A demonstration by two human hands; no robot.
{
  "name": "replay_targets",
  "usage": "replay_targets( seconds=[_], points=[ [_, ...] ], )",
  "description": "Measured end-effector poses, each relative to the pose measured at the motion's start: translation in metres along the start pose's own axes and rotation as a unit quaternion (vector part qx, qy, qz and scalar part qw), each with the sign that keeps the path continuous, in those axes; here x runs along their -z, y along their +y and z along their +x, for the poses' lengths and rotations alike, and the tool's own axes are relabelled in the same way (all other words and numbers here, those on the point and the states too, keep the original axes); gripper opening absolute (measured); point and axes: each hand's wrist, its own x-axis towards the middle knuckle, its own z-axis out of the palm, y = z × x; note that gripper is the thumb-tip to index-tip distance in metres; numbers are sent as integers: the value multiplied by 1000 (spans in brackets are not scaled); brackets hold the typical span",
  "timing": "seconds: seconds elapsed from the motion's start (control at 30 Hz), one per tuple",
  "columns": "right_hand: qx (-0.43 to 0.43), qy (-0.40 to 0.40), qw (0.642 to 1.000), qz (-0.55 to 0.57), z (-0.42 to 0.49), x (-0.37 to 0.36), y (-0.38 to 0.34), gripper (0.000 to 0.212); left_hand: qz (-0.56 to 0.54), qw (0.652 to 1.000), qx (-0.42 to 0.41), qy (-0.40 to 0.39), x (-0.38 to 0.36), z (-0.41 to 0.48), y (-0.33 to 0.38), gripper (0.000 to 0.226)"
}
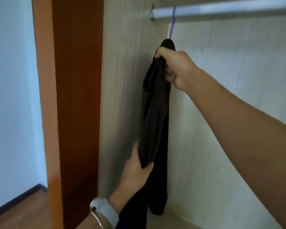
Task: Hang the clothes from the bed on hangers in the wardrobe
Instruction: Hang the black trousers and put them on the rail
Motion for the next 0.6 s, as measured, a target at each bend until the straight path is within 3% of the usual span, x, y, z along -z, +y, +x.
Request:
replay_targets(
  seconds=[0.1, 0.2, 0.43, 0.6],
  points=[
    [52, -5, 997, -57, -10, 5, 9, 22, 138, 978, 126, -92, -22, -21, -62, 43],
    [119, -12, 986, -118, -16, 7, 26, 61, 173, 959, 189, -120, -29, -20, -89, 40],
    [201, 22, 975, -97, -43, 16, 77, 49, 84, 983, 129, 96, -29, -10, -79, 30],
    [193, 31, 978, -68, -69, 18, 122, 38, 36, 985, 171, 10, -26, -25, -96, 37]
  ],
)
